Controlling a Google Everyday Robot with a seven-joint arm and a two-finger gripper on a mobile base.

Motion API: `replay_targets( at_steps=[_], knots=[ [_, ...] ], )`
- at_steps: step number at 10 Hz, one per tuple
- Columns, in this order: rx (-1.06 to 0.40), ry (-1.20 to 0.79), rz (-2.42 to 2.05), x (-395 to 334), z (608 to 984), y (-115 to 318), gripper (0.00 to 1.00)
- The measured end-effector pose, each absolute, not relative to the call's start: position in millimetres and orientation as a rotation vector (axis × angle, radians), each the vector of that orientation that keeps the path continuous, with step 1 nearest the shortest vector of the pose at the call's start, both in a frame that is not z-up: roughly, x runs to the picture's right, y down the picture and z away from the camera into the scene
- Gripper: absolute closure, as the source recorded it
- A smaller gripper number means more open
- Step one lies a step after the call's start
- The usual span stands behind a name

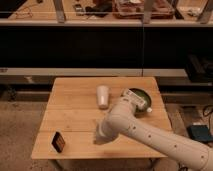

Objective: Knock the eraser over

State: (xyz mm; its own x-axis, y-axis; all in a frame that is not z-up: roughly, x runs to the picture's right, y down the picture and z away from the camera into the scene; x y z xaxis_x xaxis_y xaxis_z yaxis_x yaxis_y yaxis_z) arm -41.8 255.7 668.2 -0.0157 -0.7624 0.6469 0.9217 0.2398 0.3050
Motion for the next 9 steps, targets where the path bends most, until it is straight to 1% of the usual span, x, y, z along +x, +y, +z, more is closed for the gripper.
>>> replay_targets(
  at_steps=[2, 6, 8, 9],
  knots=[
    [-0.244, -0.919, -1.457, -65.3, 659.4, 291.6, 0.96],
    [-0.272, -1.049, -1.522, -107.1, 654.1, 319.6, 0.96],
    [-0.290, -1.095, -1.517, -124.2, 659.4, 326.9, 0.96],
    [-0.299, -1.104, -1.523, -134.7, 668.8, 328.8, 0.96]
  ],
)
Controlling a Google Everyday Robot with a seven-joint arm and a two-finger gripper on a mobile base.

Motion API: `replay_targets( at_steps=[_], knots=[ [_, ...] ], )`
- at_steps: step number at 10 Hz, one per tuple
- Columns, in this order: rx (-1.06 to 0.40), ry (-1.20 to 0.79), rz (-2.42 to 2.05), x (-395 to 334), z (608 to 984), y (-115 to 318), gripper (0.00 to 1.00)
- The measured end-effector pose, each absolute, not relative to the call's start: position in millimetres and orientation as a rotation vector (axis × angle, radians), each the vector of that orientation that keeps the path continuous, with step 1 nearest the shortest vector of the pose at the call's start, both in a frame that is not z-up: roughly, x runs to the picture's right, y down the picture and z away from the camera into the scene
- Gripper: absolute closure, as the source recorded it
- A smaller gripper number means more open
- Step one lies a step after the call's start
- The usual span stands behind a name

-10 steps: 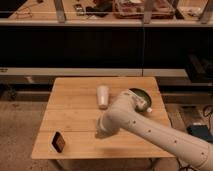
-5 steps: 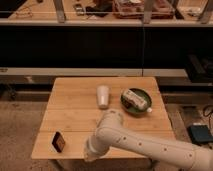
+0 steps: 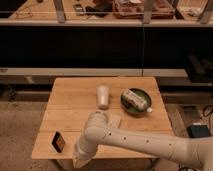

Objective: Knock the eraser over

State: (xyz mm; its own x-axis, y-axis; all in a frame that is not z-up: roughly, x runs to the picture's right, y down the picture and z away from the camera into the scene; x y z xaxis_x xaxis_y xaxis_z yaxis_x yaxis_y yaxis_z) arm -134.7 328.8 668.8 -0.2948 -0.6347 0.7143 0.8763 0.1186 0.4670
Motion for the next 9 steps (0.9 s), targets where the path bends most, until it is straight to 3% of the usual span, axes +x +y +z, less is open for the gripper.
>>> replay_targets(
  at_steps=[5, 9],
  knots=[
    [-0.390, -1.042, -1.493, -147.7, 708.5, 323.0, 0.96],
    [-0.434, -1.016, -1.338, -192.8, 724.7, 293.8, 0.96]
  ],
)
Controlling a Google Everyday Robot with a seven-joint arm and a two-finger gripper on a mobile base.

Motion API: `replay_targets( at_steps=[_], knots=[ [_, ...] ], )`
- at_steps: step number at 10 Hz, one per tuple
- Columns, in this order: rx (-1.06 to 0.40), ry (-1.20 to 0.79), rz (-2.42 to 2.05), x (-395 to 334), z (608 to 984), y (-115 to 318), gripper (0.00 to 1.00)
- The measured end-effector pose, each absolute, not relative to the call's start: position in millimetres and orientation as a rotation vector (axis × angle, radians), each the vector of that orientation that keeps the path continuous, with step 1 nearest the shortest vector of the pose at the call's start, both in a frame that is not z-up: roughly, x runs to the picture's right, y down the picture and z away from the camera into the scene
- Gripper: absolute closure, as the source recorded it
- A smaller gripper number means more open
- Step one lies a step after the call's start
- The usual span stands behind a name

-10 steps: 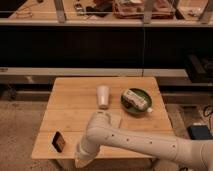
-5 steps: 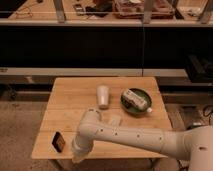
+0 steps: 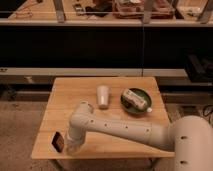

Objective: Knock the eraser over

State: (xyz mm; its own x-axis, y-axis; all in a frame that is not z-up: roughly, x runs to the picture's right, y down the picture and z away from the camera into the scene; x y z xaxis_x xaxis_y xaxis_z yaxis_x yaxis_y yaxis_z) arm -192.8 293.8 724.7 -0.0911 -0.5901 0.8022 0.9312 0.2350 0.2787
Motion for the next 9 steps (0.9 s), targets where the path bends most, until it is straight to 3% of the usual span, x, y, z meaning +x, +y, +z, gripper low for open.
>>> replay_targets(
  at_steps=[4, 9],
  knots=[
    [-0.451, -1.042, -1.177, -256.7, 716.6, 257.8, 0.96],
    [-0.463, -1.000, -1.138, -260.6, 723.0, 245.2, 0.96]
  ],
)
